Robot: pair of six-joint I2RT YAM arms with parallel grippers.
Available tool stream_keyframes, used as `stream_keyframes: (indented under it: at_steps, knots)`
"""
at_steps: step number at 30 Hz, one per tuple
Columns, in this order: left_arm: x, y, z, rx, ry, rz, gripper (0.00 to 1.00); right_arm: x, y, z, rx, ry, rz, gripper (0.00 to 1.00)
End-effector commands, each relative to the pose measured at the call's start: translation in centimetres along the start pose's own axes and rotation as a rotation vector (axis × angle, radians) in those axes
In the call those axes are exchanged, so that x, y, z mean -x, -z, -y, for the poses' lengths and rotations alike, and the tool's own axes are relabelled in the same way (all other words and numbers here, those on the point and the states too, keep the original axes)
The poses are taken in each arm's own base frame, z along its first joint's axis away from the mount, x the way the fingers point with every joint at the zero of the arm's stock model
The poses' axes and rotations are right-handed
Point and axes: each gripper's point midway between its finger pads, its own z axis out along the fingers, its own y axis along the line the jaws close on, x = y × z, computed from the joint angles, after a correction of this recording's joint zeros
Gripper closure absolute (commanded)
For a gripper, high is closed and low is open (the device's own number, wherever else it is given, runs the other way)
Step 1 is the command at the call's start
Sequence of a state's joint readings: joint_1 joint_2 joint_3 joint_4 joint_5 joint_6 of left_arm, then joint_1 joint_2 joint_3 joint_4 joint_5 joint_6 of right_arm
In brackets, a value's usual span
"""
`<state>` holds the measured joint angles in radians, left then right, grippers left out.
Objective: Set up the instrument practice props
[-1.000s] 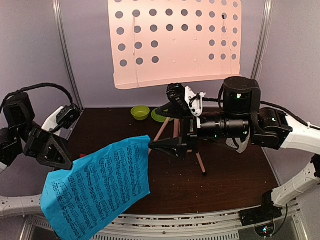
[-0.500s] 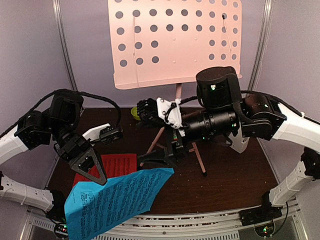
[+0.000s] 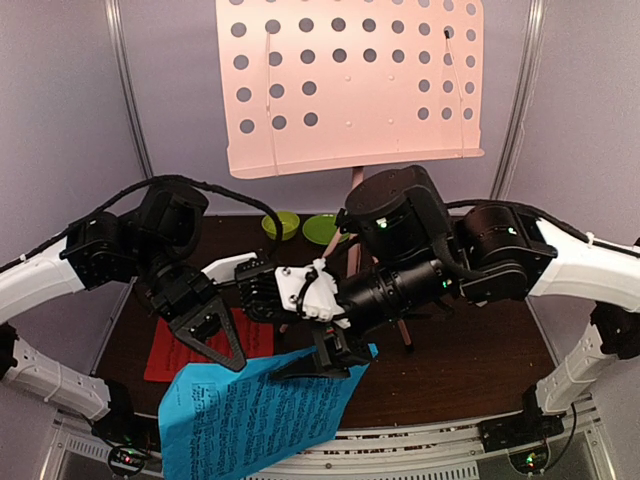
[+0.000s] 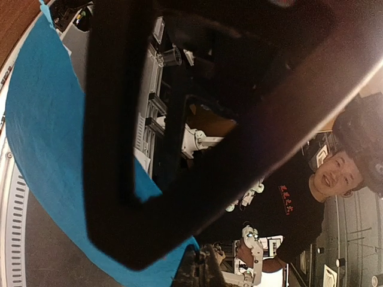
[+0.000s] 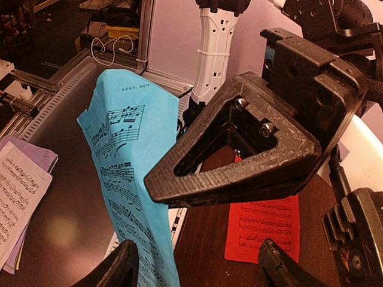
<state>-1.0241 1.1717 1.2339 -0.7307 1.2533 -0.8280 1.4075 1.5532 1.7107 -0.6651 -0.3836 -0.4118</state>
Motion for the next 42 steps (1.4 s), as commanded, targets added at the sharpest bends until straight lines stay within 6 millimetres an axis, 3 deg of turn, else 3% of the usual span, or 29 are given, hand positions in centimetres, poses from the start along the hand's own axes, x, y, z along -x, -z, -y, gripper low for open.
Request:
stream_keyframes:
  at_steps: [1, 7, 11, 18, 22, 25, 32, 34, 40, 42]
  knots:
    - [0.3, -0.3, 1.3, -0.023, -0.067, -0.017, 1.0, 0.5, -0.1, -0.5, 0.03, -0.018, 0.004, 0.34]
    - [0.9, -0.6, 1.0, -0.017, -0.06, -0.018, 1.0, -1.8, -1.5, -2.5, 0.098, -0.041, -0.083, 0.48]
    - [1.5, -0.7, 0.8, -0.02, -0.066, -0.024, 1.0, -1.8, -1.8, -2.8, 0.105, -0.048, -0.091, 0.59]
    - [2.1, -0.6, 1.4, 0.001, -0.114, -0.022, 1.0, -2.0, -1.9, -2.6, 0.094, -0.085, -0.11, 0.99]
    - [3.0, -0.2, 2.0, 0.036, -0.175, 0.023, 0.99, -2.0, -1.5, -2.3, 0.066, -0.107, -0.112, 1.0]
    - [4.8, 1.5, 2.1, 0.098, -0.212, 0.128, 0.69, -2.1, -0.8, -1.8, 0.024, -0.119, -0.093, 1.0]
    - [8.6, 9.1, 4.0, 0.28, -0.369, 0.535, 0.08, -1.7, 2.2, 0.0, -0.109, -0.196, 0.024, 1.0]
    - [9.2, 11.4, 4.9, 0.339, -0.432, 0.666, 0.02, -1.0, 3.6, 1.5, -0.173, -0.246, 0.107, 1.0]
    - [9.0, 17.8, 5.0, 0.555, -0.415, 1.038, 0.02, 0.0, 9.6, 5.3, -0.369, -0.401, 0.359, 1.0]
    - [8.6, 18.5, 5.7, 0.572, -0.446, 1.073, 0.02, 0.1, 11.6, 6.2, -0.417, -0.456, 0.44, 1.0]
